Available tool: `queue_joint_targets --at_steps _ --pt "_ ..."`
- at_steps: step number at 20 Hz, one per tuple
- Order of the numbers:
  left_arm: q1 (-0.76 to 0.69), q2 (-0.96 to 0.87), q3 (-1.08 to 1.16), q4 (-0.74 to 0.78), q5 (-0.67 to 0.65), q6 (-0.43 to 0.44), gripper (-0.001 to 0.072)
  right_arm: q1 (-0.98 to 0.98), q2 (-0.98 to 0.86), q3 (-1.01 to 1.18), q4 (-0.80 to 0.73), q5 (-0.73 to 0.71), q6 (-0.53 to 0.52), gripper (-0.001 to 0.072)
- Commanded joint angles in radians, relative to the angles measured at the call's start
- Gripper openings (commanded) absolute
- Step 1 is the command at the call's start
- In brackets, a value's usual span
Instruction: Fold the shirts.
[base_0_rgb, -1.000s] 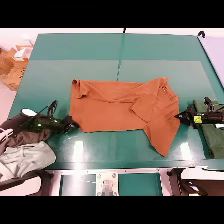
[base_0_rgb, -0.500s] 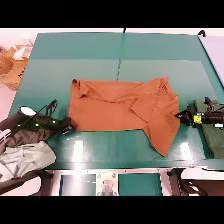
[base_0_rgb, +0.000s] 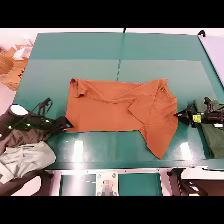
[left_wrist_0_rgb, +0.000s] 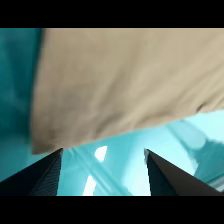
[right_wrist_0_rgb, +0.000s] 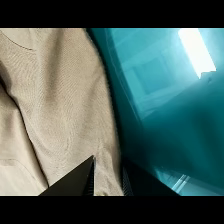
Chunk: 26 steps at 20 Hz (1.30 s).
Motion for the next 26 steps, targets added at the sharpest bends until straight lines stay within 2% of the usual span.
queue_joint_targets --at_steps 1,5,6,10,12,15,16,17,18,23,26 --pt "0.124 0.005 0.010 0.011 0.027 0.043 0.0583 0.000 -0.003 0.000 -0.006 0.003 0.000 0.0254" --pt "0.175 -0.024 0.010 0.000 0.063 0.089 0.0567 0.000 -0.011 0.000 -0.005 0.003 0.000 0.0253" --pt "0.175 -0.051 0.008 -0.013 0.056 0.110 0.0491 0.000 -0.015 0.000 -0.005 0.003 0.000 0.0253" --pt "0.118 -0.153 -0.049 -0.117 0.033 0.204 0.0493 0.000 -0.021 0.000 -0.005 0.003 0.000 0.0253" --pt "0.053 -0.189 -0.073 -0.117 0.067 0.212 0.0493 0.000 -0.021 0.000 -0.005 0.007 0.000 0.0254" --pt "0.046 -0.192 -0.036 -0.136 0.098 0.218 0.0485 0.000 -0.021 0.000 -0.006 0.027 0.000 0.0264" --pt "0.046 -0.192 -0.018 -0.127 0.081 0.220 0.0261 0.000 -0.021 0.000 -0.007 0.029 0.000 0.0271" --pt "0.046 -0.192 -0.006 -0.124 0.068 0.233 0.0116 0.000 -0.021 0.000 -0.009 0.030 0.000 0.0313" --pt "0.046 -0.192 0.003 -0.124 0.066 0.234 0.0021 0.000 -0.021 0.000 -0.010 0.034 0.000 0.0326" --pt "0.046 -0.192 0.008 -0.117 0.091 0.233 0.0022 0.000 -0.021 -0.037 -0.053 0.072 0.001 0.0329" --pt "0.046 -0.192 0.008 -0.139 0.081 0.233 0.0023 -0.003 -0.021 -0.083 -0.145 0.084 0.055 0.0341"
